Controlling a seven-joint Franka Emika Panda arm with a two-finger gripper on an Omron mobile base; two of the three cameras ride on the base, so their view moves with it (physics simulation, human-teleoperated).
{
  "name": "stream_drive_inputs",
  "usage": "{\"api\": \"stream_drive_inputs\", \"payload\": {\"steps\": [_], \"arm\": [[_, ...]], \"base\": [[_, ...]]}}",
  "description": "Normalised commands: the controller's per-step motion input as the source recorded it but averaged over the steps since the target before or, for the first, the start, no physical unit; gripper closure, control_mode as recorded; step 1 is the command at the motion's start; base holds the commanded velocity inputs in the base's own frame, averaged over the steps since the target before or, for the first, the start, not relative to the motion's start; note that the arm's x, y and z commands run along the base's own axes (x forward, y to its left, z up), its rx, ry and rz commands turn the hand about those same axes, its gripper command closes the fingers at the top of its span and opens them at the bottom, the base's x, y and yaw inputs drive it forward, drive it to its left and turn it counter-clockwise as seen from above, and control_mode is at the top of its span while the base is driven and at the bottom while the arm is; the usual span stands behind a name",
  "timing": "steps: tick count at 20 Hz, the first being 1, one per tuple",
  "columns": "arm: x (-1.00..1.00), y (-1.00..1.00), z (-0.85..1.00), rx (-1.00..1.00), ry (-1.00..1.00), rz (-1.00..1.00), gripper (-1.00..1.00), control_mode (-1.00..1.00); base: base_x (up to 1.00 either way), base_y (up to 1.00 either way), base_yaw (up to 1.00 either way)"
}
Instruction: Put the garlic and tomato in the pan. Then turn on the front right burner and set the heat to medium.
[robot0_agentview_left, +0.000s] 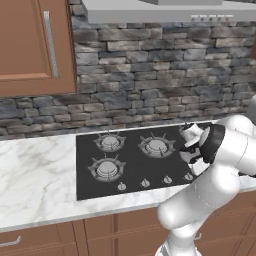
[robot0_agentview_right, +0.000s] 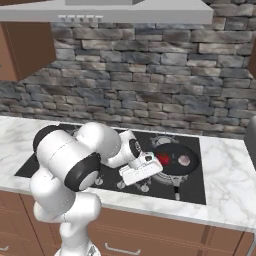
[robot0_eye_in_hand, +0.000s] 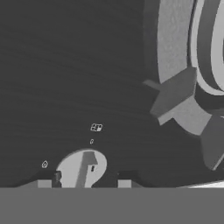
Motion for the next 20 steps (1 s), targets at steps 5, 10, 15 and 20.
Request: {"api": "stream_drive_inputs", "payload": {"steps": [5,10,15,20], "arm": [[-0.08,-0.08,-0.95,-0.19,-0.23,0.99,1.00,-1.00],[-0.01,-0.02,-0.77,-0.19,-0.21,0.95,1.00,-1.00],[-0.05,0.09,-0.69,-0.21,-0.14,0.80,1.00,-1.00],[-0.04,0.23,-0.33,0.00,-0.01,0.10,1.00,-1.00]], "base": [[0.00,0.00,0.00],[0.00,0.00,0.00],[0.00,0.00,0.00],[0.00,0.00,0.00]]}}
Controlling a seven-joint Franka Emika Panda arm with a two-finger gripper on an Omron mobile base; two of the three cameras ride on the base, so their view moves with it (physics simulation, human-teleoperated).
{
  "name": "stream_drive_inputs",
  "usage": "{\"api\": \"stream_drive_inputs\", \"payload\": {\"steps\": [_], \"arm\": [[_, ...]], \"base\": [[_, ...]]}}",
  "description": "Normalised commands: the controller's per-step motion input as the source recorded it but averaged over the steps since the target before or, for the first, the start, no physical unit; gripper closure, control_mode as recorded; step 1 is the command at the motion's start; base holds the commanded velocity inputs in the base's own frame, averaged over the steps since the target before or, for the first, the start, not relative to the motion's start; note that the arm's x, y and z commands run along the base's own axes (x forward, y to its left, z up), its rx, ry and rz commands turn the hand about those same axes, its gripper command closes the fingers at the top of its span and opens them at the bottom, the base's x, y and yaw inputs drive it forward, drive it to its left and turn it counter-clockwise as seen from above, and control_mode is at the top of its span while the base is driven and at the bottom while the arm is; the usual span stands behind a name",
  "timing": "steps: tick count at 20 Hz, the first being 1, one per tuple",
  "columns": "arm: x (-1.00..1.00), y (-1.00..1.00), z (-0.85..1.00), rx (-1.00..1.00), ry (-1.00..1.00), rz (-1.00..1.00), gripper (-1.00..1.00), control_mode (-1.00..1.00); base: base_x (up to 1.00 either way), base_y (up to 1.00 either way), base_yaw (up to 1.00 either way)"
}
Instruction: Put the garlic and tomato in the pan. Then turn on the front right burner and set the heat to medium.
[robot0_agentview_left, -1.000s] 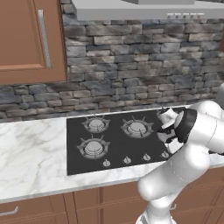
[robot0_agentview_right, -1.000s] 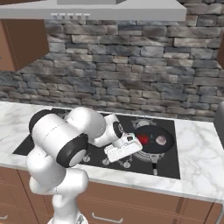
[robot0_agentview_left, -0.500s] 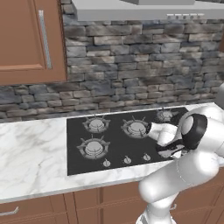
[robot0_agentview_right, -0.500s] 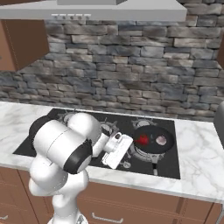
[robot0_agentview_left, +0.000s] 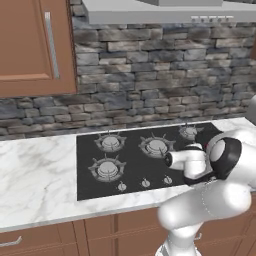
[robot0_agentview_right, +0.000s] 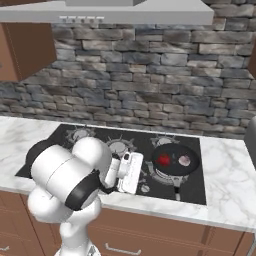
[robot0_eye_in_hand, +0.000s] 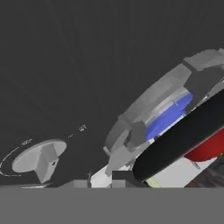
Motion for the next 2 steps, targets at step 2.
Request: {"api": "stream_drive_inputs", "payload": {"steps": [2], "arm": [[0.00,0.19,-0.31,0.00,-0.04,0.05,1.00,-1.00]], "base": [[0.00,0.00,0.00]]}}
